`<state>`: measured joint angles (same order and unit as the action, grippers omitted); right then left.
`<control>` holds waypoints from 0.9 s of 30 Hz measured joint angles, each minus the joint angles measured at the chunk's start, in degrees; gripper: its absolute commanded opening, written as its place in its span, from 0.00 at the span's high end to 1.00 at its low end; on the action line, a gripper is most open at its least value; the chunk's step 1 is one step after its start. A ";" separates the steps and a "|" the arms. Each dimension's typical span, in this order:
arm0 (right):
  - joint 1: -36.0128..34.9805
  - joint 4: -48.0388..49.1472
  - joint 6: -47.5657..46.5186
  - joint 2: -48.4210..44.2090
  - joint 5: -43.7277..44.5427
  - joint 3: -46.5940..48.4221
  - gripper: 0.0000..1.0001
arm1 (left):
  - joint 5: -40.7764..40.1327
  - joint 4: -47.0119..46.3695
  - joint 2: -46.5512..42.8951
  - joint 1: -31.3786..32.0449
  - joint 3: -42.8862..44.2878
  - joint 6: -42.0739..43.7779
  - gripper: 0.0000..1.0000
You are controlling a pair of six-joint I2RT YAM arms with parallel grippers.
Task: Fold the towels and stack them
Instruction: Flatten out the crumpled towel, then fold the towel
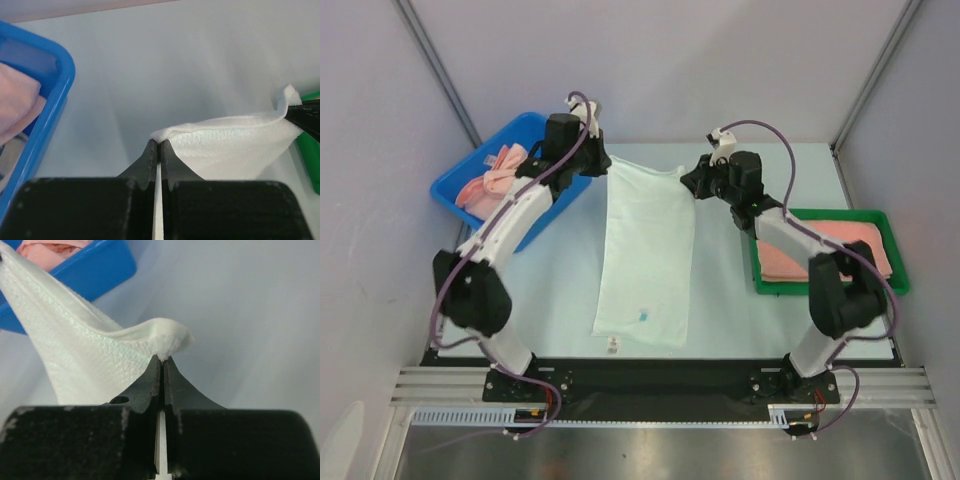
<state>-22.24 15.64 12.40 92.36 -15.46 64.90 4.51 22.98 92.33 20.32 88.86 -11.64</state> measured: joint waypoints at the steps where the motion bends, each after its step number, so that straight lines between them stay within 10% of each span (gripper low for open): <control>1: 1.16 1.27 -0.09 3.93 -1.51 1.77 1.00 | 1.46 -0.96 4.00 -1.03 1.92 0.31 1.00; 11: 7.06 8.72 -0.35 22.27 -11.52 12.59 0.99 | 9.66 -2.36 28.26 -4.52 19.69 3.74 1.00; 27: 1.97 8.07 1.90 4.24 -9.33 -8.46 0.96 | 11.45 -0.92 13.44 -4.07 -2.27 7.58 1.00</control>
<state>-20.27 23.70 14.31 96.60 -24.80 56.45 15.97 22.06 105.78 16.25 86.59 -4.05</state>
